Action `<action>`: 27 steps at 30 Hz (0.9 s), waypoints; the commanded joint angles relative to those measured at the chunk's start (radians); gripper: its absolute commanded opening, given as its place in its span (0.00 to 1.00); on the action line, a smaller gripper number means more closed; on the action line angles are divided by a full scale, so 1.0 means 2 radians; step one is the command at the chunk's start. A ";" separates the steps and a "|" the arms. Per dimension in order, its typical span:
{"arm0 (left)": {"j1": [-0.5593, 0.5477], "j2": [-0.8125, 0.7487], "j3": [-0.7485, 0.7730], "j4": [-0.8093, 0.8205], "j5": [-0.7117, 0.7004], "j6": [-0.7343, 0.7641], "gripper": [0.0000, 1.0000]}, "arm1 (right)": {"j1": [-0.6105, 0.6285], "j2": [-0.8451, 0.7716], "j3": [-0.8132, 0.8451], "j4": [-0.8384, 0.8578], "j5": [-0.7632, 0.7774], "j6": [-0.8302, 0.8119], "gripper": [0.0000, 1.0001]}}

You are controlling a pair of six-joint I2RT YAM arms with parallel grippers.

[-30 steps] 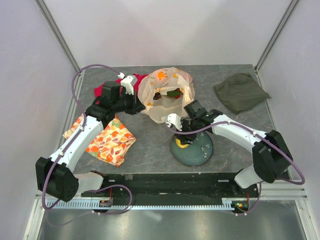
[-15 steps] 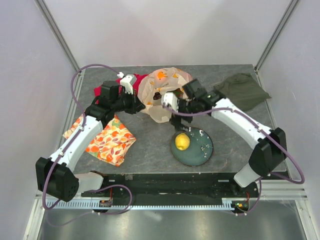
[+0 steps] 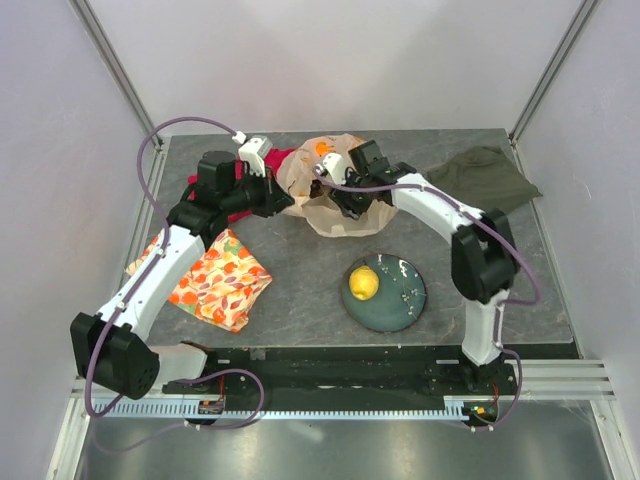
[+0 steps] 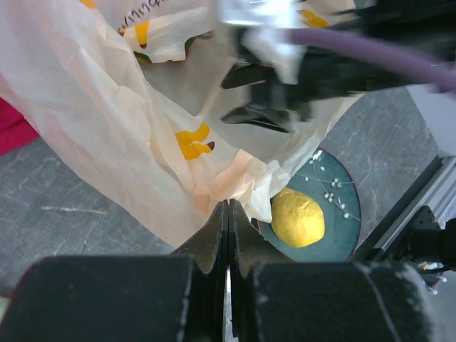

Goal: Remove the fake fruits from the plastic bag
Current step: Take out the fake fruit from the plastic bag.

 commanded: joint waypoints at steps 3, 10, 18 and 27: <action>0.004 -0.018 0.034 0.002 0.019 0.001 0.02 | -0.087 0.055 0.071 0.046 0.111 0.092 0.49; 0.015 -0.077 0.003 -0.030 0.080 0.043 0.01 | -0.076 -0.056 -0.059 -0.033 0.092 0.084 0.52; 0.019 -0.057 -0.004 -0.025 0.118 0.065 0.02 | -0.012 -0.118 -0.105 -0.007 0.074 0.082 0.60; 0.018 -0.032 0.010 -0.001 0.088 0.053 0.02 | -0.016 0.009 0.029 0.030 0.134 0.080 0.72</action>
